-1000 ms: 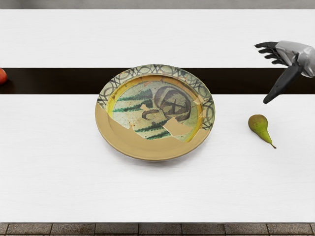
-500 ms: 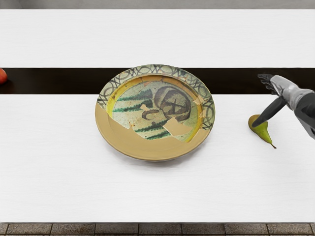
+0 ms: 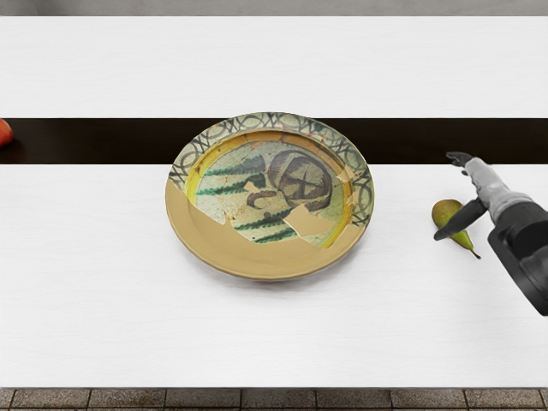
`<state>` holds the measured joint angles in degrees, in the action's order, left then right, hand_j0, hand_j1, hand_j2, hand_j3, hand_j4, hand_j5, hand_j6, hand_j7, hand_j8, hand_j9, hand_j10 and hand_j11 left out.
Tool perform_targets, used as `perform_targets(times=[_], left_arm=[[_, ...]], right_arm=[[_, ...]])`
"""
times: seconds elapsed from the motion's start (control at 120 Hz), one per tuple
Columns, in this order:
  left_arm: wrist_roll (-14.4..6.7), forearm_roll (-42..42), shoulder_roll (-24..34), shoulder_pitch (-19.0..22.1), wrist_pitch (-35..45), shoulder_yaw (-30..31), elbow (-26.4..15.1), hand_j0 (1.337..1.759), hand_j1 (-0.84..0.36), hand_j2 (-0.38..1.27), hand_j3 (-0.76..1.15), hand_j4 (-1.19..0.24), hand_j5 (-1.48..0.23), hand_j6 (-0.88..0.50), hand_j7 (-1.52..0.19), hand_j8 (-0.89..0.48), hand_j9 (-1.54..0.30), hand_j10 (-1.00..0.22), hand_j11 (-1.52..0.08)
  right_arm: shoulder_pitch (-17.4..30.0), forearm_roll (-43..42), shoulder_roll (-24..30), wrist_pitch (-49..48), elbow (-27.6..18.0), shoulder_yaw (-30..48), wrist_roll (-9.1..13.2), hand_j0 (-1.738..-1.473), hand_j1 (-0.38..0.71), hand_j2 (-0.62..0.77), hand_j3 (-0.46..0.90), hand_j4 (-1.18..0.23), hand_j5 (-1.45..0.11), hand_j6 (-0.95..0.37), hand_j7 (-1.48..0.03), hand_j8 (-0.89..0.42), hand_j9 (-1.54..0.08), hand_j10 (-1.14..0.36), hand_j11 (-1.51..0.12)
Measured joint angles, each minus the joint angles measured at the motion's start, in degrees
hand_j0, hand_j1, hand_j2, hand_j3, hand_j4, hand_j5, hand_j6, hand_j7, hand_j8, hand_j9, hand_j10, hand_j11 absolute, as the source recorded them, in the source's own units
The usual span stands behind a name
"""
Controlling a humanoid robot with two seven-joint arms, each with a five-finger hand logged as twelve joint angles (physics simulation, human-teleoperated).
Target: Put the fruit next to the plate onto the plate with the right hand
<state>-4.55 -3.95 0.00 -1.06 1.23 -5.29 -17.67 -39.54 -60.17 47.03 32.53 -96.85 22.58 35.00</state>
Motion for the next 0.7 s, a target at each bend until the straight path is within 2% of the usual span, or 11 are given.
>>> perform_targets(times=[0.433,0.7], left_arm=[[0.00,0.00,0.00,0.00,0.00,0.00,0.00,1.658,0.35,0.00,0.00,0.00,0.00,0.00,0.00,0.00,0.00,0.00,0.00],[-0.01,0.00,0.00,0.00,0.00,0.00,0.00,1.658,0.35,0.00,0.00,0.00,0.00,0.00,0.00,0.00,0.00,0.00,0.00]], right_arm=[[3.83,-9.14,-1.06,2.42,0.01,-1.51,0.00,-1.658,-0.04,-0.05,0.00,-0.27,-0.34,-0.27,-0.34,-0.27,-0.34,-0.27,-0.34],[4.60,-11.21,-2.41,2.48,0.15,-1.86,0.00,-1.658,0.06,-0.06,0.00,-0.35,-0.45,-0.35,-0.45,-0.35,-0.45,-0.34,-0.45]])
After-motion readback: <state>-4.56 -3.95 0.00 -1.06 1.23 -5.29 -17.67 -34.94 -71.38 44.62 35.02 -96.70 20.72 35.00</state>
